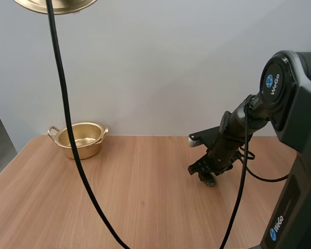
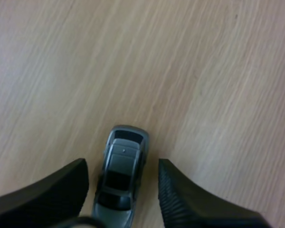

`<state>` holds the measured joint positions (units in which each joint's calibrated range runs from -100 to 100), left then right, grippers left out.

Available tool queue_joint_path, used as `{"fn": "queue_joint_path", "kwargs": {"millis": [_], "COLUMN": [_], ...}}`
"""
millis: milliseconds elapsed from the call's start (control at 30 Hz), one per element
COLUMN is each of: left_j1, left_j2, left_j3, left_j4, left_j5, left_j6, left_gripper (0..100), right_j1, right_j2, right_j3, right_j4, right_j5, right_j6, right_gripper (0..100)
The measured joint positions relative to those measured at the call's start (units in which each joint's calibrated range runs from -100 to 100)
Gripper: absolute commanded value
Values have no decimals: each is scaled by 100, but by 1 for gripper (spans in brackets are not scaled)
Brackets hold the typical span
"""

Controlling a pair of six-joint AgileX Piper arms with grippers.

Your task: Open the pot, put the car inside, and close it

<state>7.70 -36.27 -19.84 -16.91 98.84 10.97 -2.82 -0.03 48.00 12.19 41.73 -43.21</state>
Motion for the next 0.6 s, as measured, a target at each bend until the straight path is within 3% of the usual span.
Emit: {"fn": "queue_joint_path", "kwargs": {"millis": [67,100,400,600], "left_j1": [0,0,0,0], "left_j2": [0,0,0,0], "left_j3": [0,0,0,0], "left_j4": [0,0,-112,-268], "left_j5": [0,0,-18,-192], "left_j6": [0,0,0,-278], "left_gripper": [0,0,0,0], "right_j1": [0,0,7,258], "right_j2": [64,70,32,-398], "right_j3": [0,0,-228,-1054], "right_j4": [15,15,8,620], "right_j5": [-49,-75,-620,-462], "right_j6": [0,0,-79,-479], "right_gripper": [7,0,0,0]}}
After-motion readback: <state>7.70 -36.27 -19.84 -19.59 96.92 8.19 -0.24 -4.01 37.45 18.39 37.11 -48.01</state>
